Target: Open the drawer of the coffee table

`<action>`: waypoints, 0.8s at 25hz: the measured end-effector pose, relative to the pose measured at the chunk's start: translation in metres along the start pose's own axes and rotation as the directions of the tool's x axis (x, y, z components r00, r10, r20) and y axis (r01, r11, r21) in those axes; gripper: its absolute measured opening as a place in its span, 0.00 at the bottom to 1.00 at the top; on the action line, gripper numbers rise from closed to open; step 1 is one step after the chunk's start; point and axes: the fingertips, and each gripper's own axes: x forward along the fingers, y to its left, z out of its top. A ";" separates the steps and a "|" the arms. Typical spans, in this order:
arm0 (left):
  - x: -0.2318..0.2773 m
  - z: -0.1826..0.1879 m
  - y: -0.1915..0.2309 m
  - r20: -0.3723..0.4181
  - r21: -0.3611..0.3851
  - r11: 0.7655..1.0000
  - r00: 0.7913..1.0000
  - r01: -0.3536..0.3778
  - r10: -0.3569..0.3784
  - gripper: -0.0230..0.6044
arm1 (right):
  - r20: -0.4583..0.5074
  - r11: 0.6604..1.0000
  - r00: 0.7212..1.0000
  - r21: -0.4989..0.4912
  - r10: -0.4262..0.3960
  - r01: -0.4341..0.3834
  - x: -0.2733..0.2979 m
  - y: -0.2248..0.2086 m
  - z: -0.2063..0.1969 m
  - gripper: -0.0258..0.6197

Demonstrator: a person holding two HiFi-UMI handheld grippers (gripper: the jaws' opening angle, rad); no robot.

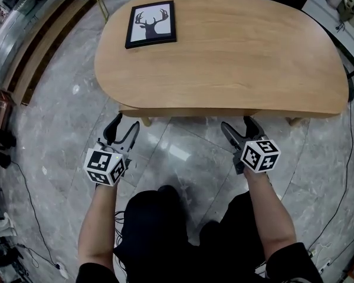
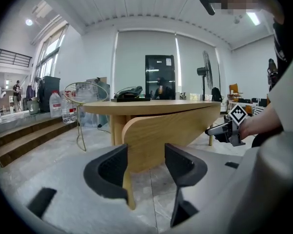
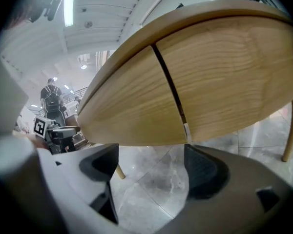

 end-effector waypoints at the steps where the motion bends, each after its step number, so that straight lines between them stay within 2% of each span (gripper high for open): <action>1: 0.000 0.000 0.000 0.001 0.004 1.000 1.000 -0.003 0.003 0.42 | 0.017 1.000 1.000 0.011 -0.001 0.001 -0.001 -0.002 0.002 0.67; 8: 0.001 -0.001 -0.001 0.003 -0.004 1.000 1.000 -0.008 0.008 0.45 | 0.065 0.999 0.998 0.046 0.026 -0.029 -0.004 0.002 0.006 0.66; 13: 0.003 -0.003 -0.006 -0.016 0.034 0.999 1.000 -0.013 0.014 0.49 | 0.116 0.992 0.991 0.104 0.060 -0.072 -0.010 -0.003 0.011 0.63; 14: 0.002 -0.003 -0.005 -0.016 0.019 1.000 1.000 -0.017 0.018 0.51 | 0.125 0.991 0.990 0.109 0.068 -0.082 -0.011 -0.003 0.012 0.62; 15: 0.002 -0.003 -0.002 -0.014 -0.005 1.000 1.000 -0.021 0.021 0.61 | 0.135 0.989 0.988 0.116 0.076 -0.092 -0.011 -0.002 0.013 0.62; 16: 0.001 -0.002 0.002 -0.012 -0.026 0.999 1.000 -0.021 0.021 0.65 | 0.144 0.987 0.986 0.124 0.083 -0.101 -0.010 -0.001 0.014 0.62; 20: 0.012 0.008 0.006 -0.023 0.000 1.000 0.999 0.028 -0.028 0.64 | 0.165 0.982 0.983 0.153 0.086 -0.112 -0.010 0.000 0.016 0.59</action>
